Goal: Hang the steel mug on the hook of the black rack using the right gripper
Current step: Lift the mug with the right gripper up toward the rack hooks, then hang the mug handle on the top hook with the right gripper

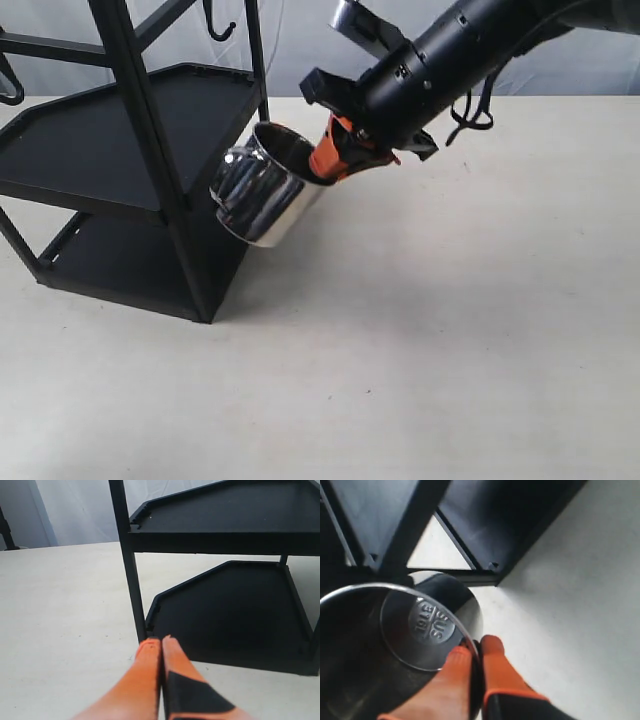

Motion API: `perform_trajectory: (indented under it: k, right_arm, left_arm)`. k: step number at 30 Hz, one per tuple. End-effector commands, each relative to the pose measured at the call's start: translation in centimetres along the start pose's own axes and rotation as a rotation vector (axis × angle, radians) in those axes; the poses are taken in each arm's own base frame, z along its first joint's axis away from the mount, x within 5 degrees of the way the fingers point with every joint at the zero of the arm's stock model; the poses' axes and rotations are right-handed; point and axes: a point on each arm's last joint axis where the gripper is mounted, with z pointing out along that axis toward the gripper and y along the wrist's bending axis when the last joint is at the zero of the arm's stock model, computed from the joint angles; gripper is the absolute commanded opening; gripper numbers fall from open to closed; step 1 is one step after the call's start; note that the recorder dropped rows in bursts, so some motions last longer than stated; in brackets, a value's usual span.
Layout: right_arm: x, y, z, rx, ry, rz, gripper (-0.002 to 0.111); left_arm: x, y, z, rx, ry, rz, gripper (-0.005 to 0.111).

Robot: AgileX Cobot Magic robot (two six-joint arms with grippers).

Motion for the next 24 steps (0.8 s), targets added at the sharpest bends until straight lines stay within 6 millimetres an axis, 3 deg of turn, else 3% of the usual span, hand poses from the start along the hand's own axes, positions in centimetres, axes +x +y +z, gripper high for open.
perform_trajectory:
  k: [1,4,11,24]
  right_arm:
    - [-3.8,0.5,-1.4,-0.028,-0.081,-0.041,-0.001]
    - [-6.1,0.2,-3.1,-0.022,-0.160,-0.026,-0.001]
    - [-6.7,-0.5,-5.2,-0.048,-0.227,0.017,-0.001]
    - [-7.6,-1.8,-3.1,-0.197,-0.226,0.133,-0.001]
  left_arm:
    - [-0.1,0.0,0.0,0.003,-0.006,-0.004,0.000]
    - [-0.1,0.0,0.0,0.003,-0.006,-0.004,0.000]
    - [-0.1,0.0,0.0,0.003,-0.006,-0.004,0.000]
    - [-0.1,0.0,0.0,0.003,-0.006,-0.004,0.000]
